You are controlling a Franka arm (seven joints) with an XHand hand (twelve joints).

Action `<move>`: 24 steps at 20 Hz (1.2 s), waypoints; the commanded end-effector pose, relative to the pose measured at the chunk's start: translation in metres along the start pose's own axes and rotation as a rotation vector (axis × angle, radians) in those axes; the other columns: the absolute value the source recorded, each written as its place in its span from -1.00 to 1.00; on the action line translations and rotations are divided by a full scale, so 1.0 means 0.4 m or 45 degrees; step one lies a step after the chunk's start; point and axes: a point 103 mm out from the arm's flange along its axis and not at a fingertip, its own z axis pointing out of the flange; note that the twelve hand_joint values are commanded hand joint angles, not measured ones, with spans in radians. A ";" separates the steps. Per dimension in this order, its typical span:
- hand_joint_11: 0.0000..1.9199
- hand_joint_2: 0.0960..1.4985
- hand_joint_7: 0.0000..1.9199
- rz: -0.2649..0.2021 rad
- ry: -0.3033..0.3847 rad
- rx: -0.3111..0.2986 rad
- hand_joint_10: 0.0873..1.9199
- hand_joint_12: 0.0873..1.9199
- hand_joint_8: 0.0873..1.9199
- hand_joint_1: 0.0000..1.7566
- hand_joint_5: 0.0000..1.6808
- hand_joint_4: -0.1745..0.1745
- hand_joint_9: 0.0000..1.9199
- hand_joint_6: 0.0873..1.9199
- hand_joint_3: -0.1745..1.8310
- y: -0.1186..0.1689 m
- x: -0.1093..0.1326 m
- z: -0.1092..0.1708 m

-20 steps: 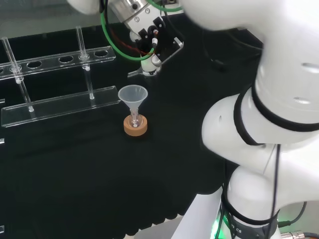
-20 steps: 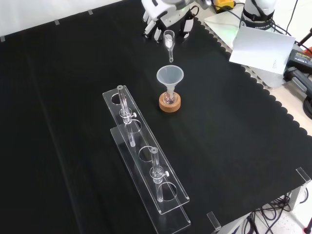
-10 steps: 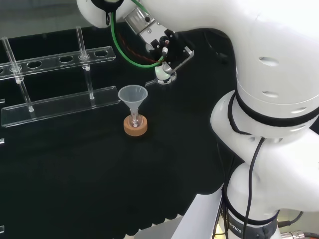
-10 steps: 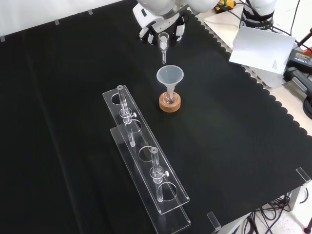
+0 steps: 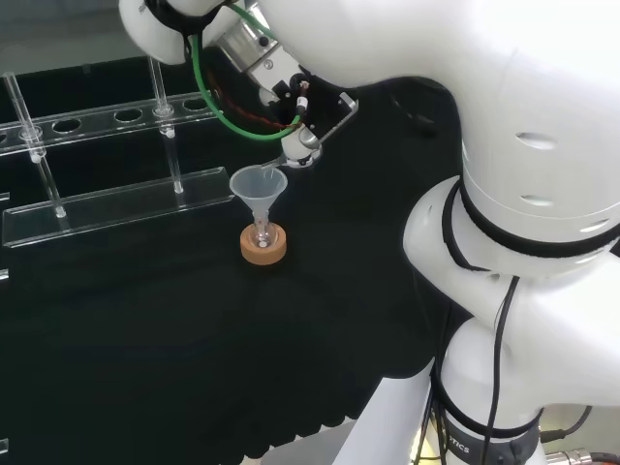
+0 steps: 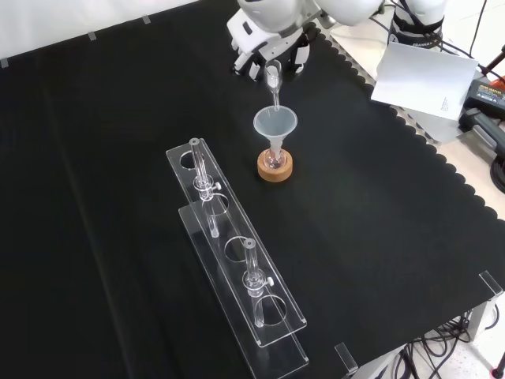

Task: Pour all the NaCl from the weighing funnel into the round-bottom flask.

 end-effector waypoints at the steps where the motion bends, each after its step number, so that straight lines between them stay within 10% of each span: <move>1: -0.10 -0.23 -0.38 -0.004 -0.017 0.001 -0.81 0.00 -0.37 0.29 0.54 1.00 0.05 -0.40 -0.15 0.000 0.008 -0.008; 24: -0.11 -0.23 -0.39 0.014 -0.198 -0.008 -0.81 0.00 -0.37 0.29 0.54 1.00 0.04 -0.40 -0.14 -0.005 0.028 -0.024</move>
